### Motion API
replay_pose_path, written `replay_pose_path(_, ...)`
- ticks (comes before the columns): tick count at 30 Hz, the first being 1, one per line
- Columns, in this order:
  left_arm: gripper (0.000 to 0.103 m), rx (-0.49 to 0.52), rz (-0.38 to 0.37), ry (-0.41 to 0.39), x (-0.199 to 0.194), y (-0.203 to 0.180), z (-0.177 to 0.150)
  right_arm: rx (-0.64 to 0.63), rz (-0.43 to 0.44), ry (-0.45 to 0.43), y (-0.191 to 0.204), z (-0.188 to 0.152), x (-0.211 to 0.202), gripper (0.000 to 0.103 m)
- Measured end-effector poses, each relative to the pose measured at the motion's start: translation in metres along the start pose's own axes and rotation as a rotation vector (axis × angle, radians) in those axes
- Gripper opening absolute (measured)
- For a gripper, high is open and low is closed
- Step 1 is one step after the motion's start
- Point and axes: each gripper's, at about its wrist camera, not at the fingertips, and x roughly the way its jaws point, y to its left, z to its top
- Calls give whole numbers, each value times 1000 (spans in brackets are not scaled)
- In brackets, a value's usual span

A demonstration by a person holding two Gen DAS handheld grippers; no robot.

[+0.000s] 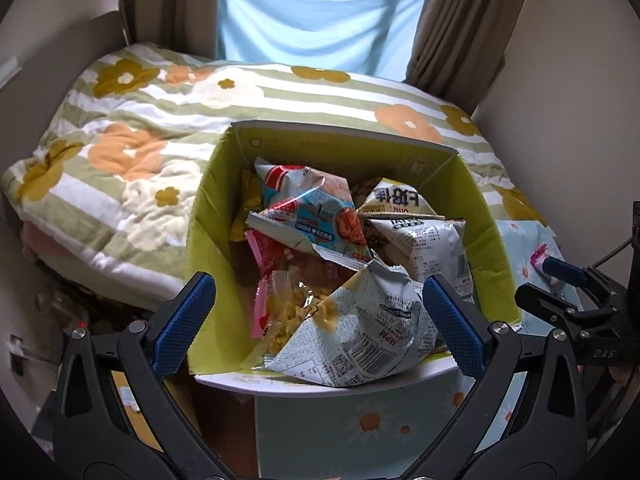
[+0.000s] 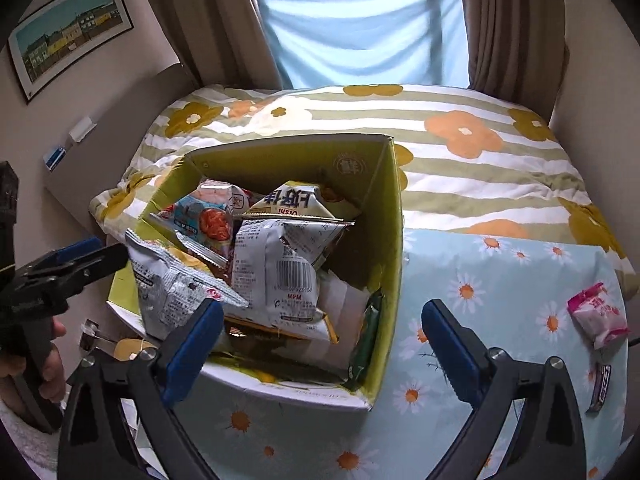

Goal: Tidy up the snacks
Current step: 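Carry the green-printed bag and dark green packet into the box, opening both tools, then move both tools back to the last two snacks on the cloth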

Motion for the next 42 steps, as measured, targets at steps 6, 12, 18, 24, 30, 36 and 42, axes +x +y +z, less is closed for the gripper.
replay_pose_path(6, 103, 4, 16, -12, -5, -3, 3, 11, -8, -12, -6, -2, -10, 99)
replay_pose_path(12, 103, 31, 22, -46, -15, -30, 7, 30, -23, -42, -30, -11, -29, 99)
replay_pose_path(18, 103, 102, -2, -87, -24, -95, 20, 25, -56, -76, -72, -21, -63, 99)
replay_pose_path(24, 103, 173, -100, -78, -11, -181, 25, 72, -139, -114, -130, -40, -102, 99)
replay_pose_path(30, 103, 275, -194, -32, 16, -284, 18, 155, -224, -89, -192, -68, -127, 99)
replay_pose_path(36, 102, 394, -269, 90, 67, -385, -3, 257, -264, -32, -248, -100, -131, 99)
replay_pose_path(42, 102, 518, -303, 210, 116, -455, -23, 306, -280, 8, -286, -124, -123, 99)
